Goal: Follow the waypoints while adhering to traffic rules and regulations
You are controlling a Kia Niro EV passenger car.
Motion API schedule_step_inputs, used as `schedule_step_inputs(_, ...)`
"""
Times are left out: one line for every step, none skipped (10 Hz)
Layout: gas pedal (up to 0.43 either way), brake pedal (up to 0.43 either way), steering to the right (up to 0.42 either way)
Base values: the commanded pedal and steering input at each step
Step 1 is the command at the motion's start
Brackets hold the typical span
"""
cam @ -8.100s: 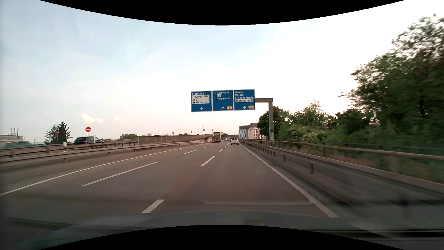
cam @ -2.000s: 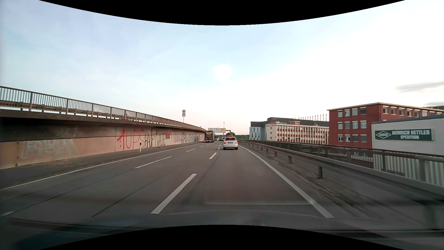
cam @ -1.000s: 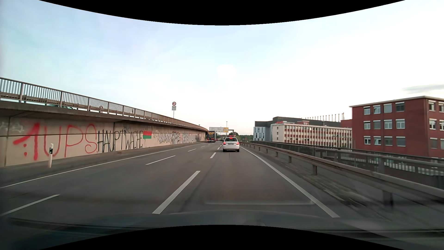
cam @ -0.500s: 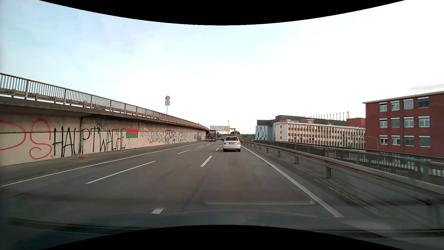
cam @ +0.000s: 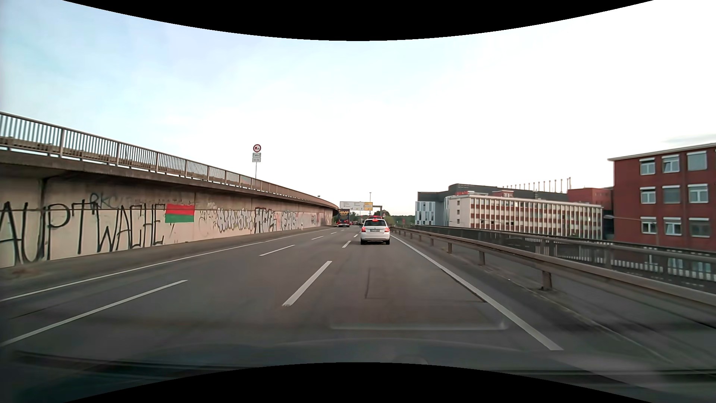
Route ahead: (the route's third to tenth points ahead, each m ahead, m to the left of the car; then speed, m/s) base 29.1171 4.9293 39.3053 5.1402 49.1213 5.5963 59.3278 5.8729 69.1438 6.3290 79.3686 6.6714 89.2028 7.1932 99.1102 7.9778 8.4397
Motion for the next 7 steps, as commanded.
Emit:
schedule_step_inputs(0.000, 0.226, -0.010)
schedule_step_inputs(0.000, 0.226, -0.010)
schedule_step_inputs(0.000, 0.226, -0.010)
schedule_step_inputs(0.000, 0.213, -0.010)
schedule_step_inputs(0.000, 0.207, -0.010)
schedule_step_inputs(0.000, 0.207, -0.010)
schedule_step_inputs(0.000, 0.201, -0.010)
